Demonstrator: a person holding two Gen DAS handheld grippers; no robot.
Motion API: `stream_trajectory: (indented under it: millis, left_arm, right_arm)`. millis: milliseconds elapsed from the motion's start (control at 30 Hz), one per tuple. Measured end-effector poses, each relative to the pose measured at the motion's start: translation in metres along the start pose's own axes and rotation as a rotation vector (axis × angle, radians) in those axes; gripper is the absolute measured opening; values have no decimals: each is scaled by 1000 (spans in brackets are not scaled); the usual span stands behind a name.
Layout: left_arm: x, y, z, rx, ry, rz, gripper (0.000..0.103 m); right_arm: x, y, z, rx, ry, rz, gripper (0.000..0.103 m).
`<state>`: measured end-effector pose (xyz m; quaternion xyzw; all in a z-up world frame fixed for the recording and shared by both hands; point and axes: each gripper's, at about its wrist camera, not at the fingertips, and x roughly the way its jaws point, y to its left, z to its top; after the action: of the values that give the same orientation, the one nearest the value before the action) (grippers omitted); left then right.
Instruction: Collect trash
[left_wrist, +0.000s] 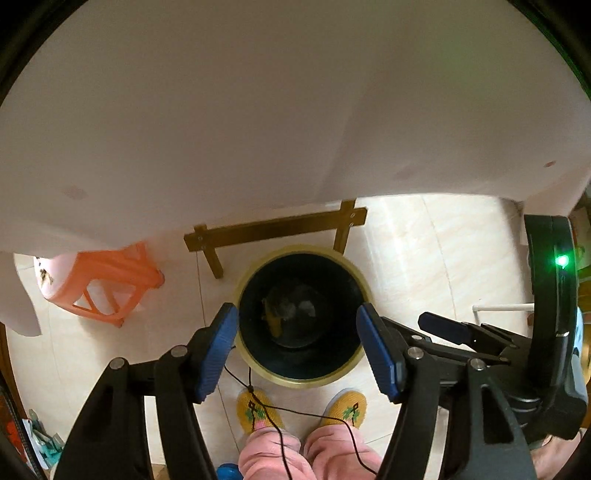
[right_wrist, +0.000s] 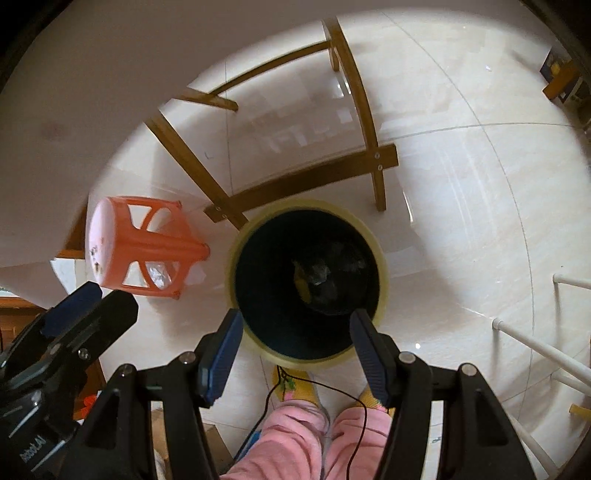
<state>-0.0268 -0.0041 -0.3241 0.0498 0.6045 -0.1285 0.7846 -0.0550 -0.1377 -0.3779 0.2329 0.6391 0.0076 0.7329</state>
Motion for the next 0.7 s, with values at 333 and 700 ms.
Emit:
stream_trajectory:
  millis: [333,700]
  left_arm:
    - [-105,-5,13,-29,-51,-14,65]
    - [-241,-3,23,-73,-161,-31,65]
  right_arm:
    - [-105,25,-1,3,-79,36,61]
    - [-243,67,-6,-127,-167,51,61]
